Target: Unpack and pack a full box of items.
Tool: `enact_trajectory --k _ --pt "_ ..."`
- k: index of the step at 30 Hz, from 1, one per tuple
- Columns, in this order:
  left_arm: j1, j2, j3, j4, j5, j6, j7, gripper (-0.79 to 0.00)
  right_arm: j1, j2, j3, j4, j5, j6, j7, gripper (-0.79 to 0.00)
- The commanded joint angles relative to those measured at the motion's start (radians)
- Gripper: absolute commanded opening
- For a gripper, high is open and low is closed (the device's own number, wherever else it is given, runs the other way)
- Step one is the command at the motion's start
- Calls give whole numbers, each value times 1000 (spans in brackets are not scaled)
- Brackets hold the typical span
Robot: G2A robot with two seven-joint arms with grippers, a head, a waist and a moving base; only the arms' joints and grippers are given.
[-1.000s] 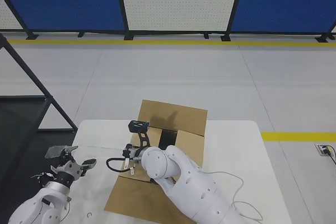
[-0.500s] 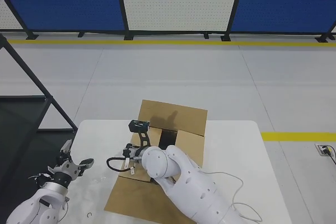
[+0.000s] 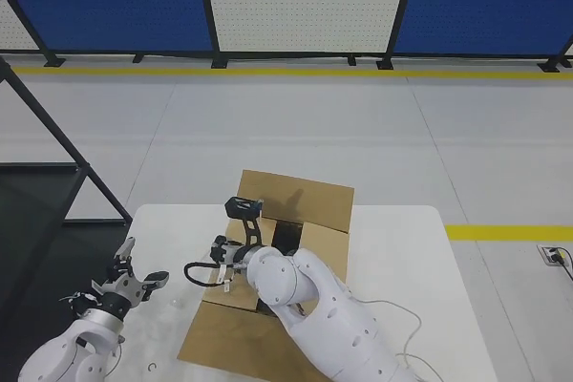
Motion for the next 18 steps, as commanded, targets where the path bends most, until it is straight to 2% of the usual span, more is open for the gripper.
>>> enact_trajectory --k 1,11,18 --pt "0 0 4 -4 5 4 -2 0 -10 4 10 -17 -7 -1 14 -785" --pt "-1 2 18 -24 37 29 -33 0 -42 17 46 -75 -15 -21 82 -785" --pt "-4 3 26 -26 44 38 -39 0 -72 24 68 -119 -26 -23 72 -785"
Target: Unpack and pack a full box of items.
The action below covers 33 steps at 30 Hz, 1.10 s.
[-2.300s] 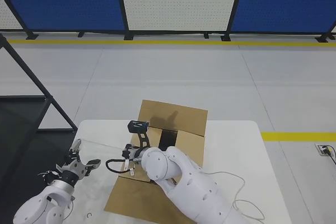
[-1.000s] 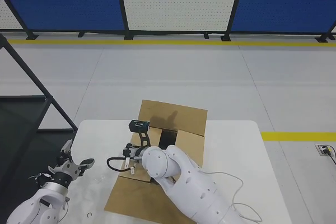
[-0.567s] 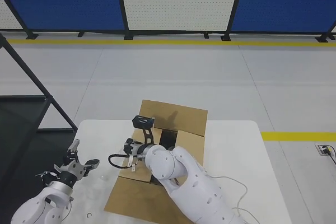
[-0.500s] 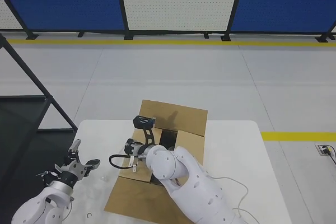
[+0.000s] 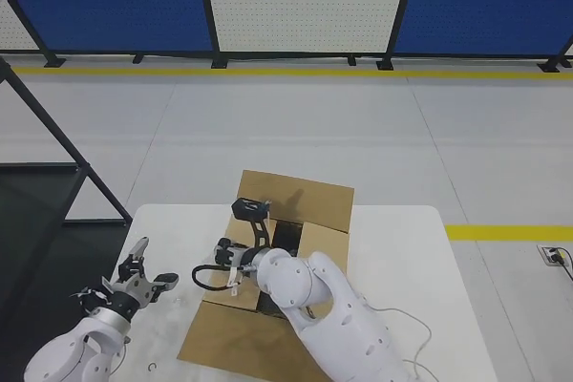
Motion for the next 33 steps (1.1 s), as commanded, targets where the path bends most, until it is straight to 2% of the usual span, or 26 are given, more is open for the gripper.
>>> enact_trajectory --k 1,18,22,26,29,30,31,33 --pt "-1 0 2 1 0 2 0 0 -10 2 5 -15 -4 -1 0 -785" --pt "6 2 3 -11 31 -9 -19 0 -50 12 33 -80 -31 -2 -6 -785" --pt "12 13 -3 -18 118 -26 -128 0 -75 23 59 -140 -44 -26 13 -785" --pt "22 31 -26 -12 214 -82 -314 0 -129 47 109 -238 -82 -93 77 -773" --pt "28 46 -45 -5 291 -146 -465 0 -189 68 164 -328 -81 -165 138 -440" --pt "30 51 -50 -1 324 -170 -513 0 -209 75 187 -356 -79 -183 158 -89" --pt "32 55 -54 3 349 -192 -558 0 -229 81 208 -385 -71 -204 177 0" --pt "35 63 -61 9 384 -230 -637 0 -267 93 249 -430 -56 -237 211 0"
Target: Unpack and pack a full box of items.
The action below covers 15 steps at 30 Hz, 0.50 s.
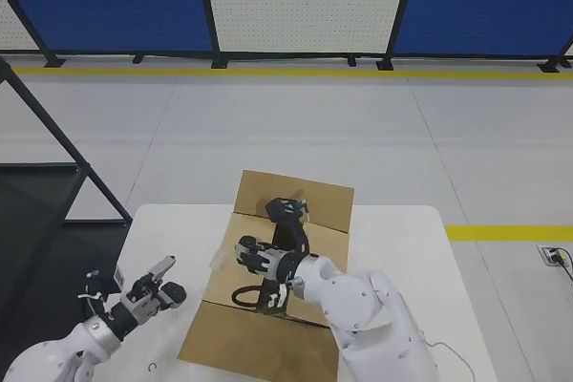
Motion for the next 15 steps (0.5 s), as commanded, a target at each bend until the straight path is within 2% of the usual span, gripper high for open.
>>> enact_trajectory --k 1,5,15 --pt "3 9 -7 5 44 -41 -92 0 -37 12 43 -44 4 -28 36 0" --pt "8 21 -23 7 85 -93 -191 0 -56 21 61 -66 -22 -27 64 0" --pt "10 23 -25 6 92 -95 -192 0 -63 22 61 -68 -18 -33 55 0"
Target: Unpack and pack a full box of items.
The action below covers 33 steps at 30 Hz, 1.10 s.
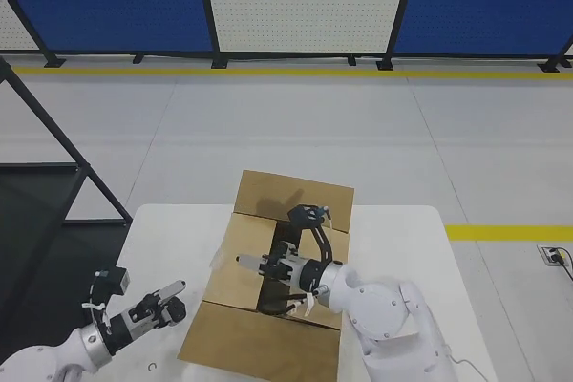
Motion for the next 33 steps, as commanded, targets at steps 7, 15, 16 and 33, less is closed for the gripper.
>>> enact_trajectory --k 7,15,16,33 --pt "18 10 56 -42 48 -17 -113 0 -89 24 77 -79 44 -44 -5 0" --pt "-1 19 99 -63 52 -20 -165 0 -211 57 189 -210 113 -109 67 0" --pt "-3 20 104 -69 52 -20 -167 0 -224 60 196 -223 119 -117 72 0" --pt "-24 26 158 -118 -57 6 -127 0 -450 131 401 -420 538 -508 260 0"
